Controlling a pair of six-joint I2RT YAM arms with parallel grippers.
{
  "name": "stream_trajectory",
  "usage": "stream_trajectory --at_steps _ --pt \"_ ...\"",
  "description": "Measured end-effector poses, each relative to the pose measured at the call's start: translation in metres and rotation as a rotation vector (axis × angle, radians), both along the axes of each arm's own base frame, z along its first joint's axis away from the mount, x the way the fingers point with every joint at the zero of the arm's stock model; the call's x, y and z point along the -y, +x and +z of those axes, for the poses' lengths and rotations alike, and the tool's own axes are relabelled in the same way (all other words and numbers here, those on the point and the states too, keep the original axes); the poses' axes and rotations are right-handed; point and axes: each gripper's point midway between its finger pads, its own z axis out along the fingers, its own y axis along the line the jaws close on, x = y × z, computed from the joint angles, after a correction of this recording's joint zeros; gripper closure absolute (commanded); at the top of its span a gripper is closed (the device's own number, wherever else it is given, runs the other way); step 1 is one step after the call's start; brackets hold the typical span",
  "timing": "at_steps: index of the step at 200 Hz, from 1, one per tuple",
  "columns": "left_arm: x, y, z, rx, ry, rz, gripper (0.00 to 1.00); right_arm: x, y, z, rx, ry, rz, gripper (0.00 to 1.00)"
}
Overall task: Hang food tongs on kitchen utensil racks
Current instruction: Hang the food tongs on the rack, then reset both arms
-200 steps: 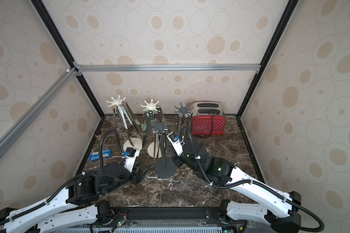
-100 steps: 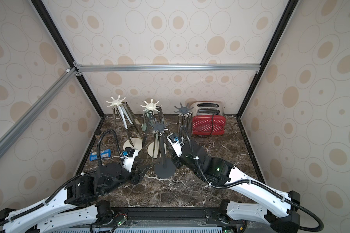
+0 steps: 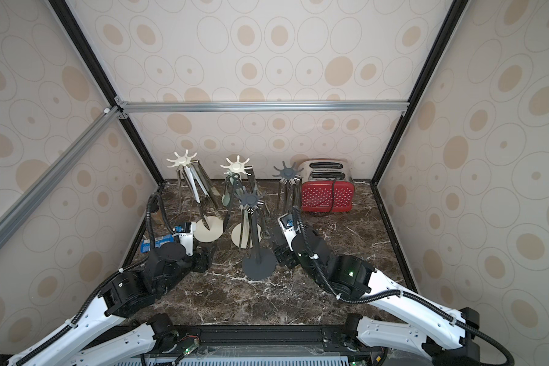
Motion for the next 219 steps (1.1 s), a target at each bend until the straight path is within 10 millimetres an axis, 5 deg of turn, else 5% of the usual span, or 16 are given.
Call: stream_trajectory --at_steps 63,109,128,175,219 --pt "-0.063 0.041 -0.041 -0.131 -0.017 0.245 0.33 0.129 0.034 -0.070 -0.158 0.024 -0.486 0.10" --pt "-0.092 0.067 -0.029 -0.051 0.001 0.345 0.27 0.201 0.061 -0.139 -0.300 0.073 -0.755 0.10" --pt "-0.118 0.079 -0.027 -0.006 0.010 0.426 0.03 0.227 0.070 -0.161 -0.306 0.081 -0.847 0.10" --pt "-0.170 0.070 -0.064 0.123 0.122 0.598 0.01 0.275 0.081 -0.201 -0.226 0.045 -1.000 0.10" --pt "-0.198 0.052 -0.098 0.162 0.306 0.709 0.01 0.281 0.096 -0.216 -0.164 -0.005 -0.983 0.10"
